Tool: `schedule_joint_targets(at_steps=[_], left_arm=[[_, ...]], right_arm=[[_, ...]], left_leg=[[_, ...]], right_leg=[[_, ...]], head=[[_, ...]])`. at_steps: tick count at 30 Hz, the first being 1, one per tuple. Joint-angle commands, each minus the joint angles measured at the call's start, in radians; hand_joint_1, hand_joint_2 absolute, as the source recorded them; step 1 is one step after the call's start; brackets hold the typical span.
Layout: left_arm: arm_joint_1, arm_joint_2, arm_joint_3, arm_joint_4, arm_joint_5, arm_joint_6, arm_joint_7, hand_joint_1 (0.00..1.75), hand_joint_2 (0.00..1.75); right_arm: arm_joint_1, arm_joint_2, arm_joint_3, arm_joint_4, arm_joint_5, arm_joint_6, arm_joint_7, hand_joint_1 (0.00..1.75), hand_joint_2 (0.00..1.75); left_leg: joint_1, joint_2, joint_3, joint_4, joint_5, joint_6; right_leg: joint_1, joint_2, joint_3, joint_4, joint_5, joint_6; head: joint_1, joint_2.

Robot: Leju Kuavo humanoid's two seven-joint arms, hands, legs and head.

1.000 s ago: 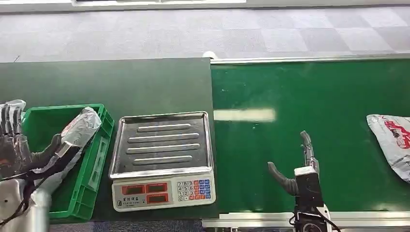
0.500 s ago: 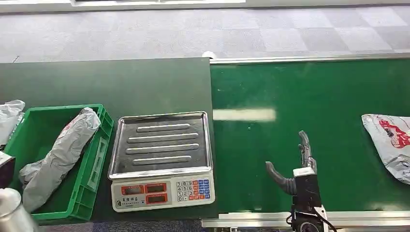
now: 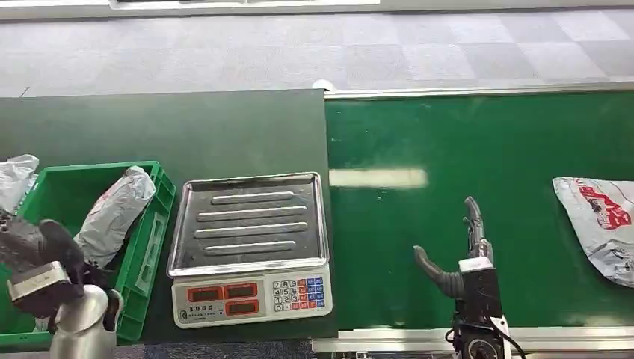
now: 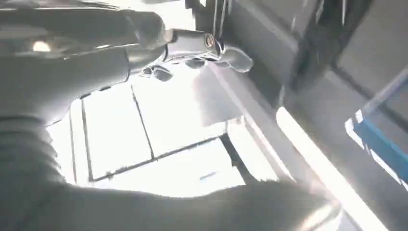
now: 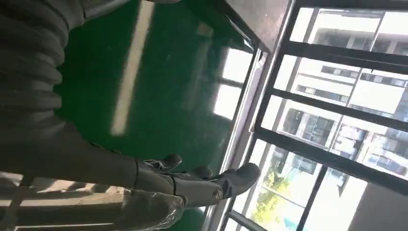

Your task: Moved the parcel from conveyor to table for the left to box.

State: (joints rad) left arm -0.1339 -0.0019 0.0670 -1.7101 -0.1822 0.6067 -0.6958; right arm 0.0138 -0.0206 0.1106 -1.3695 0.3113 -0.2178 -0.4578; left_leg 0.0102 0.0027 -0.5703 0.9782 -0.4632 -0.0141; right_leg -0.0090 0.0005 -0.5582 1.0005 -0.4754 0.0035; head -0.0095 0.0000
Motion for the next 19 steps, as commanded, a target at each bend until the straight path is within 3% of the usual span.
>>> schedule_joint_targets(at_steps=[1, 4, 5, 7, 11, 19], left_arm=[[0.027, -0.002, -0.159, 0.222, 0.170, -0.480, 0.019, 0.00, 0.00], [0.029, -0.032, -0.133, 0.246, 0.155, -0.619, 0.072, 0.00, 0.00], [0.033, -0.035, -0.135, 0.254, 0.156, -0.658, 0.090, 0.00, 1.75], [0.037, -0.038, -0.139, 0.266, 0.153, -0.676, 0.095, 0.00, 1.75], [0.044, -0.049, -0.148, 0.299, 0.085, -0.762, 0.110, 0.00, 1.75], [0.067, -0.066, -0.128, 0.309, 0.081, -0.820, 0.110, 0.00, 1.75]], right_arm=[[-0.056, -0.017, 0.001, 0.054, -0.021, 0.074, -0.045, 0.00, 1.75], [-0.074, -0.010, 0.002, 0.060, -0.043, 0.126, -0.065, 0.00, 1.75], [-0.079, -0.011, 0.008, 0.062, -0.054, 0.156, -0.071, 0.00, 1.75], [-0.085, -0.013, 0.016, 0.067, -0.056, 0.174, -0.078, 0.00, 1.75], [-0.151, -0.037, 0.046, 0.141, -0.120, 0.375, -0.103, 0.00, 1.75], [-0.179, -0.036, 0.035, 0.182, -0.129, 0.419, -0.112, 0.00, 1.75]], left_leg=[[-0.001, -0.001, 0.004, -0.004, 0.001, 0.001], [-0.001, 0.000, 0.001, -0.001, 0.000, 0.001], [-0.001, 0.001, 0.002, -0.002, 0.000, 0.001], [-0.001, 0.001, 0.002, -0.002, 0.000, 0.000], [-0.001, 0.002, 0.002, -0.002, 0.001, 0.001], [-0.001, 0.001, 0.002, -0.002, 0.000, 0.001]], right_leg=[[-0.001, -0.001, 0.004, -0.004, 0.001, 0.000], [-0.001, 0.001, 0.002, -0.001, 0.000, 0.000], [-0.001, 0.001, 0.002, -0.002, 0.000, 0.000], [-0.001, 0.000, 0.002, -0.002, 0.000, 0.000], [0.000, 0.002, 0.002, -0.002, 0.001, 0.000], [0.000, 0.001, 0.002, -0.002, 0.001, 0.000]], head=[[0.000, 0.000], [0.001, 0.000], [0.000, 0.000], [0.001, 0.000], [0.001, 0.000], [0.000, 0.000]])
